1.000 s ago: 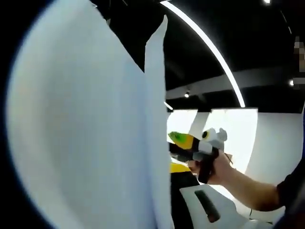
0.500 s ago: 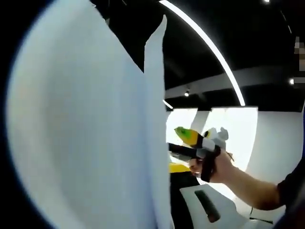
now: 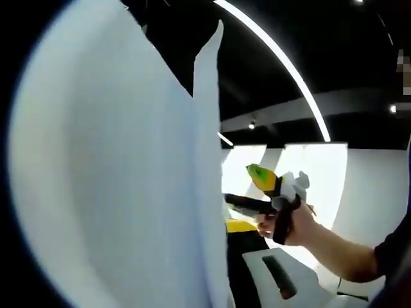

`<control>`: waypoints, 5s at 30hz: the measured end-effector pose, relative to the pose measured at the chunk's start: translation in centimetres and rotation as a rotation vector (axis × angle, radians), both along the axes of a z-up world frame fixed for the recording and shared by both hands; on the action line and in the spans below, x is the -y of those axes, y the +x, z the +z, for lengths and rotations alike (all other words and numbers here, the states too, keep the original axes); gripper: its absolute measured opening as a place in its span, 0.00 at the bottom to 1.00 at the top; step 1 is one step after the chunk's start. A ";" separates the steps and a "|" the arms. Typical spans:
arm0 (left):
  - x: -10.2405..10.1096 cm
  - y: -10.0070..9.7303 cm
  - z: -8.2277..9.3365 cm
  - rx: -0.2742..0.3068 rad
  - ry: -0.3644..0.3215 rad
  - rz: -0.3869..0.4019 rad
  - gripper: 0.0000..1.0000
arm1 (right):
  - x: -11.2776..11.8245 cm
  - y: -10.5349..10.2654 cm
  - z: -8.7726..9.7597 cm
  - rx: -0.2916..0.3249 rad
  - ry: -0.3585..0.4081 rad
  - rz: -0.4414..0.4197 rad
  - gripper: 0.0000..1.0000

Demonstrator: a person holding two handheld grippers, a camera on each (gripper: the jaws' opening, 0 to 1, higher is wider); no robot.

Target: Organize the stack of printing papers by aligning and flattening the scattered papers on the table

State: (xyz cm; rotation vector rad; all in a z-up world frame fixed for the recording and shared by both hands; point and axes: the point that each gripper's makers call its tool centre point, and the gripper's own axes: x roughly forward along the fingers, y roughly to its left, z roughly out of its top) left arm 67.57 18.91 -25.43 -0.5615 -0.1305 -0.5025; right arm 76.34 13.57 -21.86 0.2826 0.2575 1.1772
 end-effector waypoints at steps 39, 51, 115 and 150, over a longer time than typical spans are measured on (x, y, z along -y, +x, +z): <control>-0.1 0.2 -0.3 -0.006 0.010 0.000 0.06 | 6.1 -2.0 -0.5 0.044 -0.069 -0.096 0.90; -0.1 0.2 -0.1 -0.002 -0.003 -0.007 0.06 | 8.9 -4.0 0.2 0.058 -0.098 -0.136 0.90; 0.7 -0.1 -0.5 0.018 0.117 0.001 0.07 | 21.2 -6.1 -1.0 0.047 -0.107 -0.377 0.90; 0.2 -0.1 -0.4 0.027 0.099 0.015 0.07 | 22.7 -5.5 -2.7 0.109 -0.186 -0.443 0.90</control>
